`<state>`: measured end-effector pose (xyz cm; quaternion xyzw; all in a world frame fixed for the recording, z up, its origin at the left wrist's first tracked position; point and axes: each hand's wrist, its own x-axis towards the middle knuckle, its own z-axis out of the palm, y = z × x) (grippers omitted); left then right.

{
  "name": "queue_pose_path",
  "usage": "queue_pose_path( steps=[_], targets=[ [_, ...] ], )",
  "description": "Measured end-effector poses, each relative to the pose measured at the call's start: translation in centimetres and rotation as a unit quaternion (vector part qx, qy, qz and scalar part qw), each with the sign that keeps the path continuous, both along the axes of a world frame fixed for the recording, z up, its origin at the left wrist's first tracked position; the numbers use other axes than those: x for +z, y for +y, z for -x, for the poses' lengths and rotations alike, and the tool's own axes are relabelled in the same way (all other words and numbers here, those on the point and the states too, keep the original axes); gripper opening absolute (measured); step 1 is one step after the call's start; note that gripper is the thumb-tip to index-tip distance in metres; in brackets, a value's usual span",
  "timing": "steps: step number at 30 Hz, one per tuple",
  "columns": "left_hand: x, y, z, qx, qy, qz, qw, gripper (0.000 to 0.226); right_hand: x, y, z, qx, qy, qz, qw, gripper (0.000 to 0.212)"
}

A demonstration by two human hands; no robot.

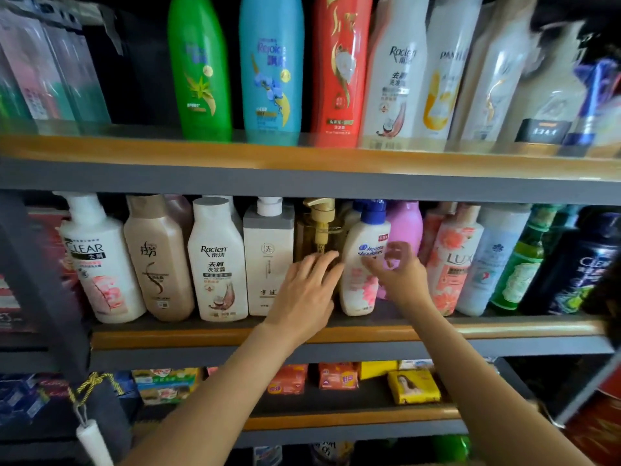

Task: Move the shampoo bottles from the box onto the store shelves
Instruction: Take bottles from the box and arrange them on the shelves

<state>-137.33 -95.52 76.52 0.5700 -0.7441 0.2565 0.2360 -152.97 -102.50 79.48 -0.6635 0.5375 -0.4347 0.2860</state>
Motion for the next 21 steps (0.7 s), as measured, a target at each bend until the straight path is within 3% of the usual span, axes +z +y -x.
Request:
queue_pose_path(
  steps=[3, 6, 10, 21],
  targets=[
    [-0.6, -0.7, 0.2, 0.000, -0.041, 0.006, 0.999, 0.061, -1.9, -0.5, 0.1, 0.079, 0.023, -0.078, 0.994, 0.048],
    [-1.0, -1.0, 0.1, 0.008, -0.064, 0.015, 0.998, 0.055, -3.4, -0.9, -0.1, 0.095, 0.027, -0.108, 0.989, 0.051],
    [-1.6, -1.0, -0.2, 0.011, -0.081, 0.006, 0.997, 0.054, -4.1, -1.3, -0.4, 0.084, 0.056, -0.095, 0.990, 0.062],
    [-2.0, -1.0, 0.2, 0.016, -0.083, 0.003, 0.996, 0.051, -5.1, -1.2, -2.1, 0.004, 0.087, -0.059, 0.994, 0.063]
  ],
)
